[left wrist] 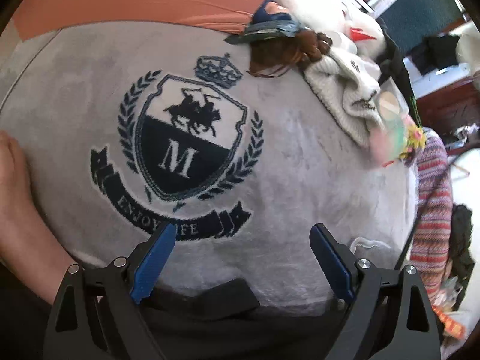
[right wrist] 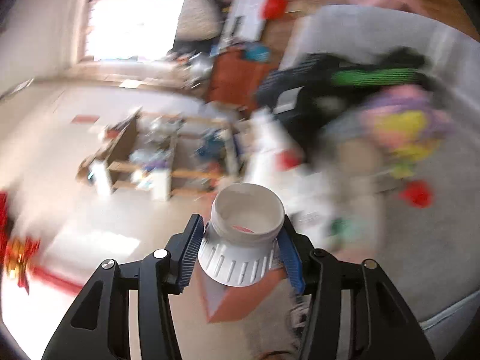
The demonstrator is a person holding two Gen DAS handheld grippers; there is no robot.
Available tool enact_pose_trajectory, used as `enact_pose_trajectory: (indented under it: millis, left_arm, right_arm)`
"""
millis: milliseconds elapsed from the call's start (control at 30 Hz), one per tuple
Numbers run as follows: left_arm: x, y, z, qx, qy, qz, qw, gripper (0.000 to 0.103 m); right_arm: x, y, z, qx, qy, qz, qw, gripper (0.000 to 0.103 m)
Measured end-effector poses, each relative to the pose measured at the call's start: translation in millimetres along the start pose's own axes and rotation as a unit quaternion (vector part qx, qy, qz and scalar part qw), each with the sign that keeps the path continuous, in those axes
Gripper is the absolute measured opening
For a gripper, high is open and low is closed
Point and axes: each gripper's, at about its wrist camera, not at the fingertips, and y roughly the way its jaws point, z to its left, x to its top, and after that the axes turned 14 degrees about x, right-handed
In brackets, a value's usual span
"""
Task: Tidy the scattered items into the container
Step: 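Grasp the white ribbed cup and drop it into the orange box with right gripper, then grasp the small green-and-white tube from the pile with the right gripper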
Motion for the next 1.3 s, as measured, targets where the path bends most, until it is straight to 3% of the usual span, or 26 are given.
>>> enact_pose_trajectory:
  millis: [100,167,200,267,333,400,533,600,667,733,833,967,1033,1067,1133,1167,1200,1233,1267,1300]
  left_arm:
    - [0.3,-5.9,5.1,-0.022,-0.016,-0.005,0.9996,0.099]
    - [1.6,-13.9,12.0,-0.030,-0.028,-0.015,0.9990,0.099]
    - [6.1,-15.7,15.1,-0.033,-0.036,-0.019,0.9986,0.099]
    - [11.8,-21.1,29.1,-0.036,-0.059,-0.025,0.9973,0.099]
    - [16.7,-20.8,42.7,-0.037,-0.085,-0.021,0.9954,0.099]
    - [19.5,-15.8,45.9,-0.044,-0.102,-0.009,0.9938,0.099]
    - [16.8,-16.9,37.4,-0.038,-0.087,-0.011,0.9954,0.099]
    - [14.2,-18.7,35.2,-0.039,-0.082,-0.013,0.9958,0.099]
    - [12.7,-17.6,31.6,-0.039,-0.078,-0.010,0.9961,0.099]
    - [11.1,-14.6,27.5,-0.036,-0.074,-0.007,0.9966,0.099]
    - [8.5,-10.9,23.8,-0.027,-0.066,-0.005,0.9975,0.099]
    - [7.5,-7.0,27.5,-0.015,-0.067,-0.003,0.9976,0.099]
    - [8.3,-5.5,29.6,-0.015,-0.072,0.000,0.9973,0.099]
    - [8.4,-5.3,29.6,-0.013,-0.072,-0.001,0.9973,0.099]
    - [7.1,-5.0,27.6,-0.010,-0.068,-0.001,0.9976,0.099]
    - [6.9,-4.5,26.6,-0.010,-0.065,0.000,0.9978,0.099]
    - [6.9,-3.9,25.7,-0.009,-0.063,0.001,0.9980,0.099]
    - [6.9,-3.2,25.0,-0.009,-0.062,0.001,0.9981,0.099]
    - [7.0,-2.6,24.2,-0.008,-0.061,0.002,0.9981,0.099]
    - [7.1,-1.9,23.4,-0.007,-0.061,0.003,0.9981,0.099]
  right_arm:
    - [-24.5,60.3,76.6,0.019,-0.080,0.060,0.995,0.049]
    - [-46.5,110.4,125.7,0.007,-0.151,0.105,0.983,0.051]
    - [-60.1,133.4,145.4,-0.008,-0.186,0.123,0.975,0.059]
    - [-76.1,164.5,172.4,-0.023,-0.235,0.146,0.961,0.079]
    - [-89.4,178.4,186.3,-0.011,-0.259,0.159,0.953,0.079]
    - [-93.5,176.4,183.3,-0.010,-0.260,0.161,0.952,0.079]
    - [-75.0,128.2,150.5,-0.043,-0.241,0.136,0.960,0.078]
    - [-63.1,83.1,117.0,-0.096,-0.218,0.113,0.965,0.078]
    - [-53.0,33.8,65.6,-0.158,-0.159,0.096,0.970,0.076]
    - [-48.1,-7.9,8.8,-0.212,-0.073,0.090,0.971,0.065]
    - [-47.6,-60.8,-73.1,-0.262,0.058,0.061,0.961,0.056]
    - [-37.5,-66.1,-111.2,-0.359,0.047,0.057,0.930,0.056]
    - [-29.8,-57.3,-124.1,-0.378,0.053,0.066,0.922,0.078]
    - [-26.9,-52.8,-135.4,-0.412,0.050,0.078,0.907,0.091]
    - [-26.0,-51.6,-157.4,-0.452,0.060,0.082,0.886,0.091]
    - [-25.1,-52.8,-165.2,-0.446,0.068,0.074,0.889,0.097]
    - [-23.0,-53.6,-166.9,-0.435,0.069,0.065,0.895,0.097]
    - [-20.8,-52.5,-165.7,-0.431,0.060,0.065,0.898,0.089]
    - [-19.3,-49.4,-163.0,-0.441,0.040,0.077,0.894,0.070]
    - [-18.7,-47.7,-160.0,-0.438,0.023,0.082,0.895,0.029]
